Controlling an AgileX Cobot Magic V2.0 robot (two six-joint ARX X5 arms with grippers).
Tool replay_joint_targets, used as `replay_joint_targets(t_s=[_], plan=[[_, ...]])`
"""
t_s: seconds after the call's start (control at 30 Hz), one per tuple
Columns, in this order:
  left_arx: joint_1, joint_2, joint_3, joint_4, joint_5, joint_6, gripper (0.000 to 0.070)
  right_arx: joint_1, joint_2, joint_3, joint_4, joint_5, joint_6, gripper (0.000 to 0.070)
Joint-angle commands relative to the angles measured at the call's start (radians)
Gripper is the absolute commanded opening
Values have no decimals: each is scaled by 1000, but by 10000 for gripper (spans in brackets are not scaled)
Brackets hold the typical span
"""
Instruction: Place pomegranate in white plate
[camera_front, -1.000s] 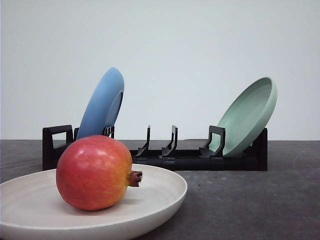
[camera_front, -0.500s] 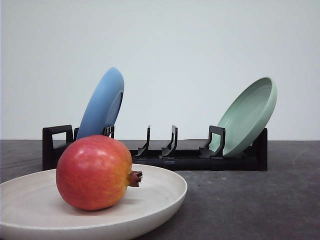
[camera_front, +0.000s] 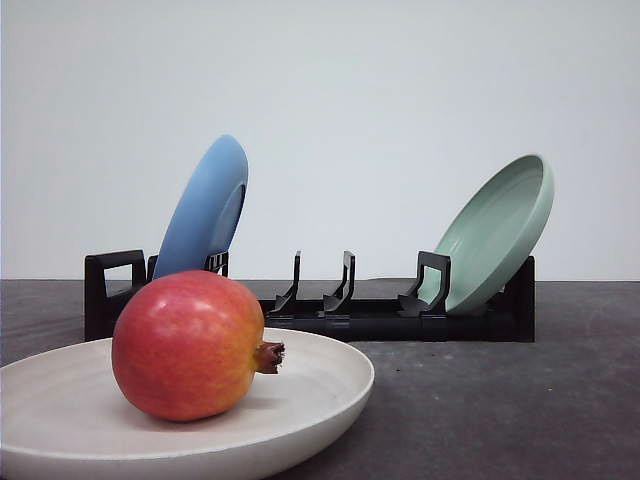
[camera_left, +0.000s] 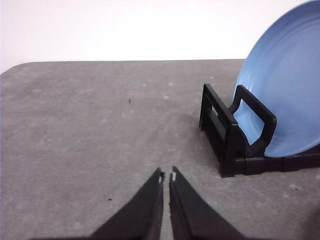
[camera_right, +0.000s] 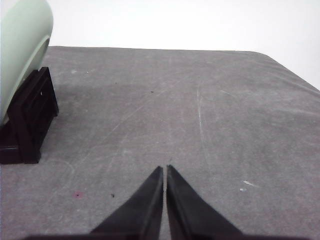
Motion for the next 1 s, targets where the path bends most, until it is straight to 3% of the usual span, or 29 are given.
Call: replay_joint_targets(t_s=[0.0, 0.97], plan=[[0, -2, -10, 11, 2, -3, 0, -2, -1, -4, 10, 0, -6, 6], [0, -2, -10, 11, 2, -3, 0, -2, -1, -4, 10, 0, -6, 6]])
